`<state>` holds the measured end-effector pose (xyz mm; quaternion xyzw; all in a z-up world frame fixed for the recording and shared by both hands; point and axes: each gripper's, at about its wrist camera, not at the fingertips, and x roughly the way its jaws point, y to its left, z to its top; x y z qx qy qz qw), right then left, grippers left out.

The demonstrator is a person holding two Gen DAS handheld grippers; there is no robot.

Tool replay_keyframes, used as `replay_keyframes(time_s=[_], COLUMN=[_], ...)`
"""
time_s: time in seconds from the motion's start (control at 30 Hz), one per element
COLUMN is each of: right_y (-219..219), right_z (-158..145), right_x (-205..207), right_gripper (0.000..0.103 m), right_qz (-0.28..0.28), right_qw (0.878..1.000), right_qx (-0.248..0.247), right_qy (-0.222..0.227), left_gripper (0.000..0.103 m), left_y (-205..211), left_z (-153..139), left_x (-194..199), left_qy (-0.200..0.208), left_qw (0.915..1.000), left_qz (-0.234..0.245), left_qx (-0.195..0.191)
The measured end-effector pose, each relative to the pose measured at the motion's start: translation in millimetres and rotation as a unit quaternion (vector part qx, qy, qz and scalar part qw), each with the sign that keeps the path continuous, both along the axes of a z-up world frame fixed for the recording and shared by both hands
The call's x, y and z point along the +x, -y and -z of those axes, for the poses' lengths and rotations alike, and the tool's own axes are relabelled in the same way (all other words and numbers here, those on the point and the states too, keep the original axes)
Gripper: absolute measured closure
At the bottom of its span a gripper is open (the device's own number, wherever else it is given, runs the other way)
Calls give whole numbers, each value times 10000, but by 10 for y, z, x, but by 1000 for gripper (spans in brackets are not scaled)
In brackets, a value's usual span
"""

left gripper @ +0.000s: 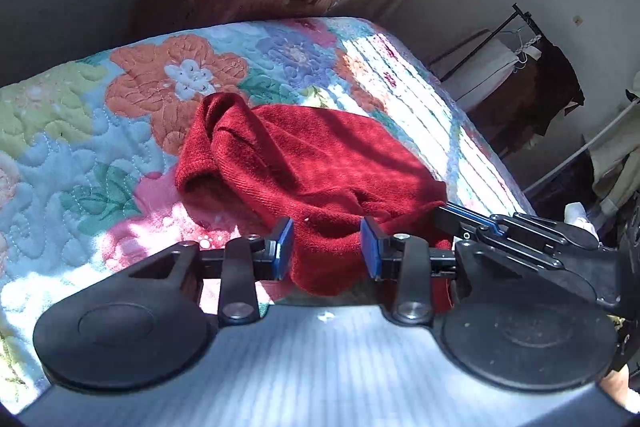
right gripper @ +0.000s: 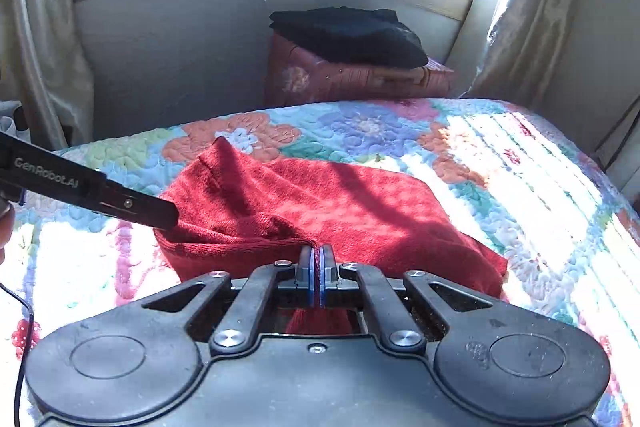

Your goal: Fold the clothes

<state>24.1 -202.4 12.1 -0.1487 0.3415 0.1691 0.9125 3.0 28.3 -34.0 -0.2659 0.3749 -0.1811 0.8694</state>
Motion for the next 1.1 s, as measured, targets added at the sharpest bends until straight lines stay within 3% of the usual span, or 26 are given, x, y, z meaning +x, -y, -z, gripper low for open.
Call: replay_keyframes(time_s=[0.1, 0.2, 0.3, 0.33, 0.37, 0.43, 0.5, 0.53, 0.6, 0.73, 0.77, 0.8, 0.87, 1.1], right_y=[108, 172, 204, 219, 230, 233, 234, 247, 281, 439, 502, 565, 686, 553], right_z=[-71, -109, -197, -243, -295, -398, -494, -513, -526, -456, -417, -375, -268, 364], right_x=[102, 161, 199, 207, 214, 258, 331, 368, 443, 476, 477, 478, 442, 338], right_gripper=[101, 101, 101, 101, 101, 101, 101, 101, 101, 94, 83, 51, 32, 32], right_qz=[136, 209, 152, 23, -91, -225, -339, -368, -396, -106, 12, 111, 230, 173], right_qw=[9999, 9996, 9984, 9970, 9952, 9913, 9859, 9833, 9783, 9757, 9751, 9741, 9697, 9692], right_qx=[31, 181, 546, 760, 958, 1281, 1632, 1780, 2035, 2186, 2216, 2259, 2416, 1879], right_qy=[0, 3, 75, 124, 164, 188, 163, 118, 6, 108, 40, -58, -274, -1585], left_gripper=[60, 52, 38, 23, 18, 20, 56, 96, 95, 96, 96, 96, 96, 96], left_y=[177, 397, 564, 623, 680, 733, 747, 742, 716, 645, 598, 536, 417, -19], left_z=[-52, -30, -4, -3, -14, -42, -63, -72, -127, -267, -292, -315, -371, -654], left_x=[-19, 9, 125, 184, 254, 395, 554, 627, 704, 712, 737, 769, 815, 981], left_qy=[361, 605, 686, 715, 749, 809, 793, 709, 723, 1018, 1013, 990, 1053, 1460], left_qw=[9981, 9934, 9928, 9930, 9934, 9945, 9956, 9960, 9958, 9918, 9914, 9914, 9905, 9831], left_qz=[234, 533, 659, 677, 642, 511, 460, 531, 542, 235, 119, -8, -191, -710], left_qx=[436, 814, 730, 659, 592, 436, 207, 126, 121, 742, 819, 850, 867, 840])
